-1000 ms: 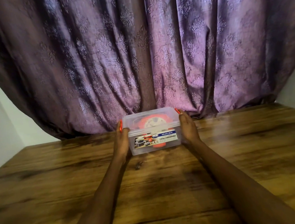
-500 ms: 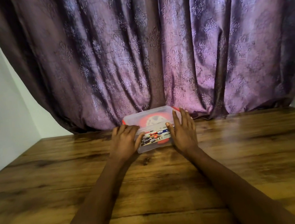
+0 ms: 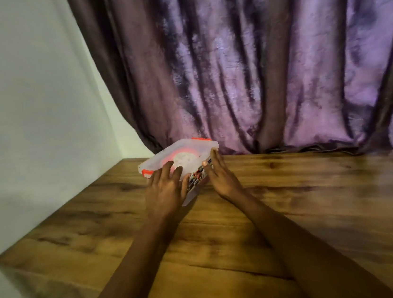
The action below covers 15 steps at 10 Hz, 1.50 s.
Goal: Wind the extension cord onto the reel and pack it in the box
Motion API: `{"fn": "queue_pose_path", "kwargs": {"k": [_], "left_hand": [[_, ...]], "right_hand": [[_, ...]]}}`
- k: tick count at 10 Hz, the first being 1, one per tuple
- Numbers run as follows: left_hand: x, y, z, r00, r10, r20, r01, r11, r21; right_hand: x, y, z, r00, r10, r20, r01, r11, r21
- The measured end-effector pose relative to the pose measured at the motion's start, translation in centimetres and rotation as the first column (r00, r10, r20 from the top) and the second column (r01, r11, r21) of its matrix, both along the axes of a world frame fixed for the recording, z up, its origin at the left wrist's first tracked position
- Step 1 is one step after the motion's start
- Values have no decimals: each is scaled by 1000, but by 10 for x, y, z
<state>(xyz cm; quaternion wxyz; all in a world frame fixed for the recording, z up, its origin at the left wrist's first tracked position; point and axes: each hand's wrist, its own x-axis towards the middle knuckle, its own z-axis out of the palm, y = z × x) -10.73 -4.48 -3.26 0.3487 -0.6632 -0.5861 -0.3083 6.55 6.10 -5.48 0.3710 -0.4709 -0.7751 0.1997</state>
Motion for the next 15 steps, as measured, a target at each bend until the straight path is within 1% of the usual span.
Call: {"fn": "queue_pose_path", "kwargs": {"k": [1, 3, 4, 5, 8, 10, 12, 13, 14, 15], "left_hand": [[-42, -12, -3, 999, 47, 11, -47, 999, -2], [-121, -37, -7, 979, 199, 34, -200, 980, 20], [-154, -46, -7, 952, 304, 40, -303, 952, -35], [-183, -51, -7, 932, 362, 33, -358, 930, -87], [-229, -60, 1, 902, 432, 20, -430, 901, -57], [-245, -63, 1, 905, 424, 41, -421, 905, -57], [-241, -57, 0, 891, 435, 131, -429, 900, -75], [-225, -51, 6, 856, 503, 121, -483, 861, -158], [-199, -34, 11, 874, 473, 110, -453, 876, -165], [-166, -15, 23, 919, 347, 188, -305, 926, -222]], "right_hand": [[-49, -3, 5, 993, 113, -20, -114, 991, -70], [-136, -8, 12, 960, 281, 5, -278, 954, -112], [-172, -7, 18, 943, 325, 69, -315, 942, -118], [-203, -6, 25, 925, 358, 131, -340, 930, -139], [-269, -4, 28, 889, 418, 187, -390, 905, -168], [-276, -1, 24, 875, 433, 217, -415, 901, -123], [-267, -1, 30, 865, 437, 244, -424, 899, -110], [-247, 0, 36, 865, 439, 243, -428, 898, -101], [-213, 8, 44, 866, 430, 254, -437, 899, -32], [-173, 19, 48, 881, 345, 324, -374, 927, 29]]}}
